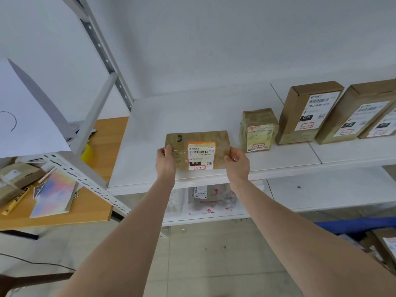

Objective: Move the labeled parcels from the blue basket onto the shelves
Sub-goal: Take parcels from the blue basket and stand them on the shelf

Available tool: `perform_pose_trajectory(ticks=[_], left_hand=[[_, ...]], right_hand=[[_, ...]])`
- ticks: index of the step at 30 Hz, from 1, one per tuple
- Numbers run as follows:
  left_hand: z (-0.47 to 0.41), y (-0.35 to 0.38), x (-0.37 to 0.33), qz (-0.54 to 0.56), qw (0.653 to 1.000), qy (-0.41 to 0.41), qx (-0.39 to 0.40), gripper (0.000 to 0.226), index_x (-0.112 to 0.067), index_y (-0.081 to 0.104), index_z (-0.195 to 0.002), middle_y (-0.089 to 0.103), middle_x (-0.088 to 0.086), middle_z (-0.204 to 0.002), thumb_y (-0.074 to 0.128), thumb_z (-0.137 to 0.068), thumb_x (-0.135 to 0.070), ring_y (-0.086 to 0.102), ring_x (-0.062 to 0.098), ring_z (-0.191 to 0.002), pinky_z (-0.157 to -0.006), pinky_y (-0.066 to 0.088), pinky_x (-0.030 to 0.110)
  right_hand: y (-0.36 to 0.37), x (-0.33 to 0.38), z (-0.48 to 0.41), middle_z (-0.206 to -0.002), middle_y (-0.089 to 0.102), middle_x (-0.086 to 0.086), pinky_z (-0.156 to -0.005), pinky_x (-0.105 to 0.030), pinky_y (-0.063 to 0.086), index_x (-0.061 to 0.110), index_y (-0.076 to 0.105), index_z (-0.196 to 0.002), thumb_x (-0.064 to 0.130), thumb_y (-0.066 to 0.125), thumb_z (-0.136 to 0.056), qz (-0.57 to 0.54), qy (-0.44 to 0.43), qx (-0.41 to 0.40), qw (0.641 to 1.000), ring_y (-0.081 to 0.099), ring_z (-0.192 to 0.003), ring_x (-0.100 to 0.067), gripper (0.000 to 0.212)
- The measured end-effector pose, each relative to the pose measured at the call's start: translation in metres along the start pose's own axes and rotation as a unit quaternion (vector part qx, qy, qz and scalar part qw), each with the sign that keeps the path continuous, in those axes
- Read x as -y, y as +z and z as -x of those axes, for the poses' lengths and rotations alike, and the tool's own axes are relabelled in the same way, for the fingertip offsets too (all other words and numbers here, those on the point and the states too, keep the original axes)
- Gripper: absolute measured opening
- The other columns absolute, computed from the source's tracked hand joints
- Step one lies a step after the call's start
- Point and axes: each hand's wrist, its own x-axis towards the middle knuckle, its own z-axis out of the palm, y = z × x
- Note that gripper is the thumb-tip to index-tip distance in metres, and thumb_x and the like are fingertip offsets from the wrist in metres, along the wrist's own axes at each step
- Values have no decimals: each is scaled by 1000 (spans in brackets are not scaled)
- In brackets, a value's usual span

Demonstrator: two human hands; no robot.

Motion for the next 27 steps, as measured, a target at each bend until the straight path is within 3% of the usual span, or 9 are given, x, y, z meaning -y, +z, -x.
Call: perform_pose_trajectory(ticks=[12,17,27], left_hand=[[-14,-1,7,-22,1000,-11,6,34,-9,48,-119,52,4,-99,35,-97,-31,48,21,-90,-78,35,31],[-19,-2,5,-32,999,-15,8,35,-10,48,-120,52,4,-100,35,-97,-33,48,21,-92,-79,35,31],[-19,-3,2,-61,998,-13,7,39,-12,46,-126,56,8,-111,35,-97,-35,50,23,-95,-80,37,31]], right_hand=[[15,-8,-6,-108,64,7,-96,-20,43,15,61,-120,1,53,-90,-10,7,14,1000,58,-100,-8,35],[19,-9,-9,-105,64,6,-91,-20,44,14,60,-121,4,55,-90,-5,-4,22,1000,59,-98,-9,34],[19,-8,-11,-116,62,5,-88,-22,43,19,54,-129,9,51,-92,49,1,47,998,56,-103,-12,39]])
